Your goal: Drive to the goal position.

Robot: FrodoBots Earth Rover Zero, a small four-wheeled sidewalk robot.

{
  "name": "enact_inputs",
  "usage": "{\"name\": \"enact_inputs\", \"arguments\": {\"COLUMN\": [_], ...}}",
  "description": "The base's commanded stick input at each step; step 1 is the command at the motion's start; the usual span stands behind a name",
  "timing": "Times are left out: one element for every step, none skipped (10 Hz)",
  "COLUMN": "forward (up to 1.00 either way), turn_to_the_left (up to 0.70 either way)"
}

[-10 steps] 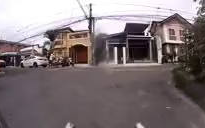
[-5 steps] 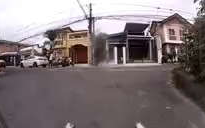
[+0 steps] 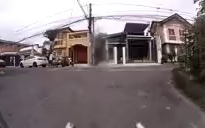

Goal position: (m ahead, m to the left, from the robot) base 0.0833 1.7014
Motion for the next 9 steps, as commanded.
{"name": "enact_inputs", "arguments": {"forward": [0.06, 0.06, 0.06, 0.06, 0.06, 0.06, 0.06, 0.06, 0.06], "turn_to_the_left": [-0.11, -0.11, -0.12, -0.12, -0.11, -0.12, -0.11, -0.11, -0.11]}}
